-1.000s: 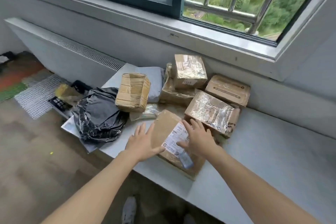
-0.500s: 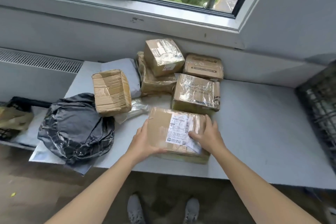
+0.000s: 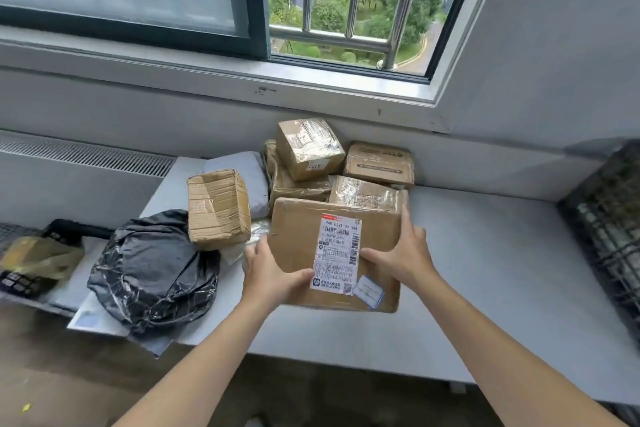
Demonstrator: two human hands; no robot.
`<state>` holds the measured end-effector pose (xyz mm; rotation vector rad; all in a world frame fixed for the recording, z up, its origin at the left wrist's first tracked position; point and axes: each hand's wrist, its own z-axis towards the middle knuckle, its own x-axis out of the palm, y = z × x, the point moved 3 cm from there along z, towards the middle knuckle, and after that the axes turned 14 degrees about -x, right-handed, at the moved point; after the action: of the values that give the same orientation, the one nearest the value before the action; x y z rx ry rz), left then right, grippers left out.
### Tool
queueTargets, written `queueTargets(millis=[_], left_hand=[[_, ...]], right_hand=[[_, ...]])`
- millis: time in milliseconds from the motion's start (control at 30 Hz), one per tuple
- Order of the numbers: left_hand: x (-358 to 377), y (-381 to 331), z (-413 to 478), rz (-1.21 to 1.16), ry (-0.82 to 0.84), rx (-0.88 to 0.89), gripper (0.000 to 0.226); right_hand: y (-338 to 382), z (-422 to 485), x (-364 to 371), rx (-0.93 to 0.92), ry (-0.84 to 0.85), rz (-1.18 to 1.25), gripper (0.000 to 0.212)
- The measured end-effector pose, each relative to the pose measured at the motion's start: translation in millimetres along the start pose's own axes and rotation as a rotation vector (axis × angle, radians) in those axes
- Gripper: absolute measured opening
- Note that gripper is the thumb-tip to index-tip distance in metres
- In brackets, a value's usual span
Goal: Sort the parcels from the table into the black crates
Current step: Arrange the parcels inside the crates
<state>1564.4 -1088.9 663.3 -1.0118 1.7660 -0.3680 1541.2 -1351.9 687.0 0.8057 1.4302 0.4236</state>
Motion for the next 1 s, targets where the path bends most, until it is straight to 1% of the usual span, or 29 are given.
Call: queueTargets(millis=[67,200,267,433,633,833,933,1000], left_hand=[[-3,-9,-4,-0.019,-0.029,0.038,0.114],[-8,-26,-11,-0.085,-0.028,0.103,0.106],[-11,-32,-14,-0.116,-0.029,0.111,0.107],[-23,-43,-21,-0.159,-0.069,0.112,0.109],[-35,-60,-35,-0.147,-0.113,0.131,0.109],[-48,-79,-56,-0.216,-0.119,0.179,0.109],[-52,-88,-68,-0.218,-0.138,0.213,0.113],[-57,-93,-76,-0.207,-0.159,0.245,0.115]], right_hand=[[2,3,-9,-0.014,0.002,0.021,0.131],[8,10,-26,-0.048,-0.022,0.046,0.118],[15,14,-32,-0.085,-0.041,0.032,0.114],[35,24,-48,-0.161,-0.070,-0.007,0.114],[51,26,-64,-0.193,-0.075,-0.050,0.117],[74,10,-78,-0.292,-0.230,-0.037,0.110],[85,1,-89,-0.356,-0.266,-0.008,0.110],[90,-5,-97,-0.373,-0.260,0.009,0.112]])
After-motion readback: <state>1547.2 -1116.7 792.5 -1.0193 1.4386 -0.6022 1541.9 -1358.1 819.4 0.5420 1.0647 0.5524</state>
